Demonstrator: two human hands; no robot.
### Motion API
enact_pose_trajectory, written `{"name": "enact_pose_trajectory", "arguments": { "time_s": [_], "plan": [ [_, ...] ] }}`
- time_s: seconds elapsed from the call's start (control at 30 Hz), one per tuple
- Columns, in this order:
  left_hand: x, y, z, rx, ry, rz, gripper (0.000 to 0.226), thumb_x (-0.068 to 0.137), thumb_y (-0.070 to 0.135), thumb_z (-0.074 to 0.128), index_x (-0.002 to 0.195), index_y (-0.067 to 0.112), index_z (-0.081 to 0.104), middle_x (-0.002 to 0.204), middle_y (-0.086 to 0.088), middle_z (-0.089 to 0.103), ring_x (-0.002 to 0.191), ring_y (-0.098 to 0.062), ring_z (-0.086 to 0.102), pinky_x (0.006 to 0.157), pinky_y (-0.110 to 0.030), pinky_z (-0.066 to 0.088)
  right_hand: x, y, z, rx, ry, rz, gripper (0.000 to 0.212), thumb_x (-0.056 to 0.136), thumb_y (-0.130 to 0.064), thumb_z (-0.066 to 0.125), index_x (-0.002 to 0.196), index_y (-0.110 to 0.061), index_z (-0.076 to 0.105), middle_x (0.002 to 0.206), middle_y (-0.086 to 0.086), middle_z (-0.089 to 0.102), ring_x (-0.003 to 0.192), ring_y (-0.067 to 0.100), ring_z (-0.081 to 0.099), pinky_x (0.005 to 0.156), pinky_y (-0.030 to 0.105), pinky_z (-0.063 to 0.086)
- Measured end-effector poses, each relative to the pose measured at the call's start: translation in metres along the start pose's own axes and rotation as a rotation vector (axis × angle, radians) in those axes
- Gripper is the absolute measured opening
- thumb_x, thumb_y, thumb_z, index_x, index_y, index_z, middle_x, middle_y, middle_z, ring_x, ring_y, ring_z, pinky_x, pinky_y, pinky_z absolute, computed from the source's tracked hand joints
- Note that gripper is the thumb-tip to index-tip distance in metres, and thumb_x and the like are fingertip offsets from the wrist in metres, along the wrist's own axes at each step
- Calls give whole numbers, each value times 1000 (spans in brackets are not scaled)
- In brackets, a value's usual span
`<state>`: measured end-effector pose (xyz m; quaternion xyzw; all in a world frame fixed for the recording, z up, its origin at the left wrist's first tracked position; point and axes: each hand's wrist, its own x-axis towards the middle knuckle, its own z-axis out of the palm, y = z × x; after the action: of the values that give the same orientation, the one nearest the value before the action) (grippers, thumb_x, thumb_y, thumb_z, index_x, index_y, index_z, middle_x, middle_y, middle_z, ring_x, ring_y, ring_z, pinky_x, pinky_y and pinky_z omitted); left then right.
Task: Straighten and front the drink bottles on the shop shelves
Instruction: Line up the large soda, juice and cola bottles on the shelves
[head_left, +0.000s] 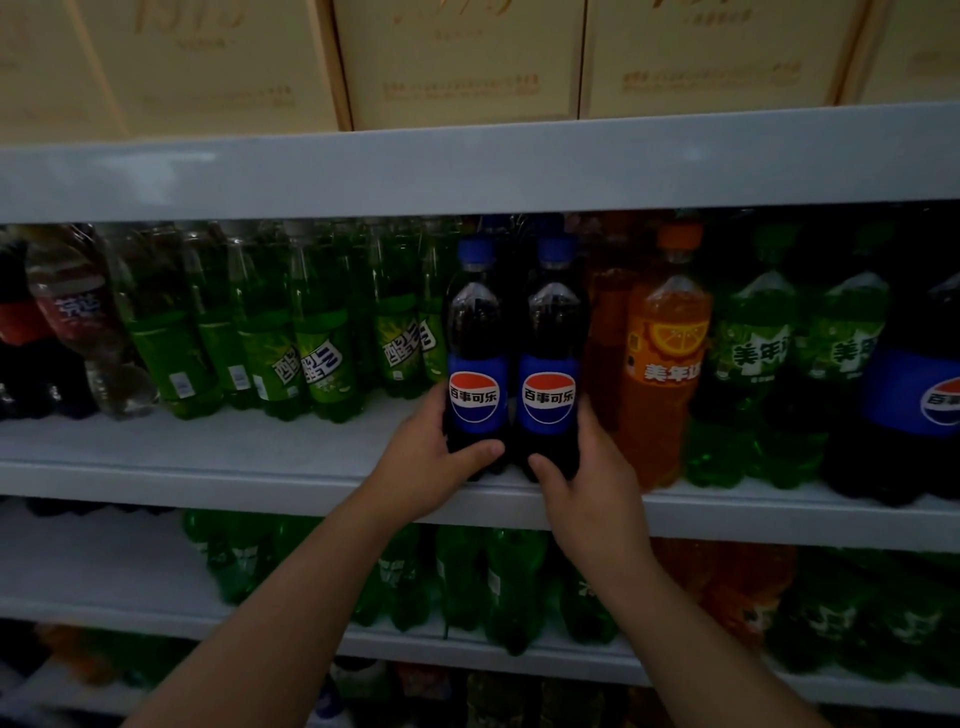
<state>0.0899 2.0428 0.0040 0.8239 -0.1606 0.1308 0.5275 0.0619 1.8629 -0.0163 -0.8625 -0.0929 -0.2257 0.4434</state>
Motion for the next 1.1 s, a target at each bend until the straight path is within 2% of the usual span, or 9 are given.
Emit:
{"name": "enact_pose_trajectory", "arguments": {
  "time_s": [0.13, 0.27, 0.4, 0.53, 0.63, 0.73, 0.83, 1.0, 1.1],
  "plan": [
    [0, -2, 0, -51, 12, -32, 69, 74, 19, 80, 116, 55, 39, 115, 34, 54, 105, 18, 53, 79, -2, 43, -4, -4, -4, -10, -44, 0, 77, 92, -27, 59, 152, -23, 10, 151, 0, 34, 135, 13, 35, 108, 26, 32],
    [5, -1, -1, -202, 29, -96, 75, 63, 23, 88, 113, 54, 44, 113, 25, 62, 103, 8, 59, 74, -13, 52, -7, -15, -25, -75, -193, 10, 75, 94, -28, 54, 152, -24, 6, 151, -1, 33, 133, 12, 36, 109, 29, 35],
    [17, 2, 0, -309, 48, -126, 79, 45, 33, 94, 110, 49, 51, 107, 18, 68, 100, -2, 65, 80, -25, 55, -8, -39, -74, -385, 10, -423, 50, 92, -27, 50, 139, -9, 44, 135, 8, 55, 120, 17, 53, 99, 29, 45],
    [19, -1, 7, -338, 77, -110, 77, 44, 29, 94, 109, 41, 54, 104, 14, 70, 95, -7, 68, 77, -28, 57, 35, -74, -112, -700, 93, -710, 42, 90, -16, 49, 128, -1, 54, 128, 18, 58, 123, 30, 52, 105, 43, 39],
    [22, 3, 5, -377, 83, -87, 81, 38, 36, 93, 109, 39, 55, 103, 14, 71, 93, -8, 69, 72, -24, 57, 69, -98, -118, -1012, 7, -707, 42, 91, -18, 47, 131, -4, 50, 131, 17, 54, 122, 33, 47, 104, 45, 37],
    [31, 13, -5, -437, 72, -70, 78, 39, 33, 91, 108, 39, 55, 104, 12, 71, 96, -12, 69, 76, -28, 57, 89, -113, -119, -1170, -24, -549, 48, 95, -29, 41, 139, -11, 37, 132, 12, 48, 115, 33, 49, 89, 42, 42],
    [44, 27, -19, -460, 29, -51, 77, 38, 31, 91, 106, 39, 56, 106, 13, 71, 98, -12, 68, 78, -30, 57, 97, -121, -111, -1313, -41, -485, 42, 94, -23, 43, 133, -8, 42, 123, 14, 54, 105, 35, 54, 73, 40, 45],
    [57, 40, -30, -495, -65, -54, 79, 40, 27, 88, 112, 35, 56, 112, 3, 69, 103, -19, 67, 82, -39, 56, 105, -121, -105, -1307, -33, -425, 44, 94, -16, 44, 136, -6, 38, 120, 16, 57, 105, 35, 55, 71, 39, 42],
    [51, 32, -27, -462, -132, -66, 83, 43, 23, 89, 117, 34, 54, 117, -1, 68, 107, -23, 65, 86, -40, 55, 101, -115, -110, -1187, -36, -547, 76, 83, -23, 57, 146, -10, 17, 114, 16, 58, 99, 38, 57, 73, 40, 48]
  ]
}}
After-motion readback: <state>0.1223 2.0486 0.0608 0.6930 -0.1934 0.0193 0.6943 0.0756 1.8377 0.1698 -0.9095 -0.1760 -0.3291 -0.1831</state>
